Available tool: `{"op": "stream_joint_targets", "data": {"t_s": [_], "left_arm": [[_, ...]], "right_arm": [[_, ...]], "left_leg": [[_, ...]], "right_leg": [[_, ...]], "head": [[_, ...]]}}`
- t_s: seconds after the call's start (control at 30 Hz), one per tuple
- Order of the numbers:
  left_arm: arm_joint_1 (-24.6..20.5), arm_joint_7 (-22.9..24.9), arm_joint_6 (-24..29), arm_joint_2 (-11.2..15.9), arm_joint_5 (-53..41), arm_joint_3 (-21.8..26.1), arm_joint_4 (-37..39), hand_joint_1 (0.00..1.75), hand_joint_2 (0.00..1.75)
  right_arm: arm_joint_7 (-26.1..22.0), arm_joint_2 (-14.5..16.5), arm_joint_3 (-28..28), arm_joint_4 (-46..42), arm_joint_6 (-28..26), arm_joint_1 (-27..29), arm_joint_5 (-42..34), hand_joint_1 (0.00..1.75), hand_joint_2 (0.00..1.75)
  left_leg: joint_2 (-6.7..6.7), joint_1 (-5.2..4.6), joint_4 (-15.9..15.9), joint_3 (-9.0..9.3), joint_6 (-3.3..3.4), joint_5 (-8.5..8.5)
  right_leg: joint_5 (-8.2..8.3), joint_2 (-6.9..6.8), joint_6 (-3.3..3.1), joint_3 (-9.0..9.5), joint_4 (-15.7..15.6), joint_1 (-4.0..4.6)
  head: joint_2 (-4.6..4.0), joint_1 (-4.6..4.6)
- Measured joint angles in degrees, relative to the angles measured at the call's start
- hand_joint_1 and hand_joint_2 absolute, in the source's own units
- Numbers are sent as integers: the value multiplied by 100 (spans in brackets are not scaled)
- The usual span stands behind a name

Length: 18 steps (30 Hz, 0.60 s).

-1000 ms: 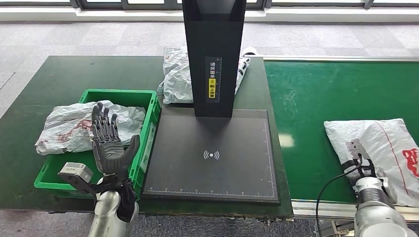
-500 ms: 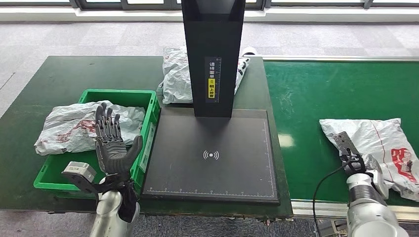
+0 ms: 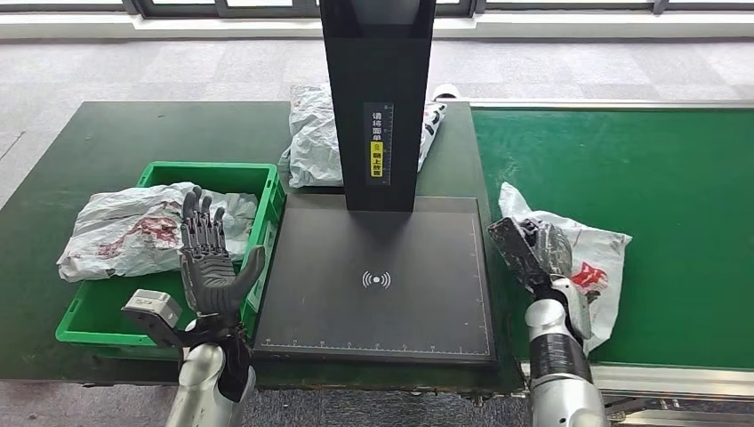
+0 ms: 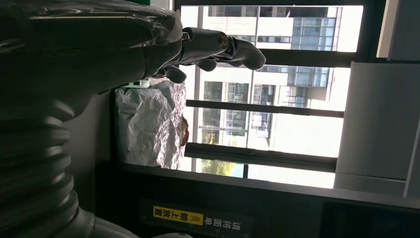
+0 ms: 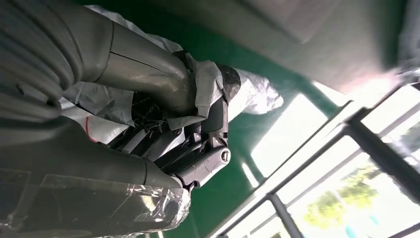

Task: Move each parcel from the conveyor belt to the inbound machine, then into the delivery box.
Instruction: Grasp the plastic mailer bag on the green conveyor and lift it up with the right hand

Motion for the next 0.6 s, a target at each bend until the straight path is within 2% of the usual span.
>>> {"op": "stream_joint_targets", "data": {"t_s": [0.1, 0.3, 0.6], "left_arm": [[-2, 0, 15, 1, 0, 0, 17, 0, 175], [-4, 0, 48, 3, -46, 0, 27, 0, 175], [-7, 0, 60, 5, -60, -1, 55, 0, 175]], "right_arm": [[7, 227, 698, -623, -10, 284, -343, 175, 175], [120, 435, 1781, -1397, -209, 558, -807, 175, 175], [131, 525, 2258, -1701, -365, 609, -1031, 175, 175]], "left_leg": [[-4, 1, 0, -3, -1, 0], [0, 1, 1, -5, -7, -3], [-6, 1, 1, -6, -10, -1]], "right_leg": [[-1, -4, -1, 1, 0, 0], [0, 1, -2, -5, 0, -3], [1, -2, -3, -4, 0, -1]], "head": [[1, 0], [0, 0], [1, -1]]}}
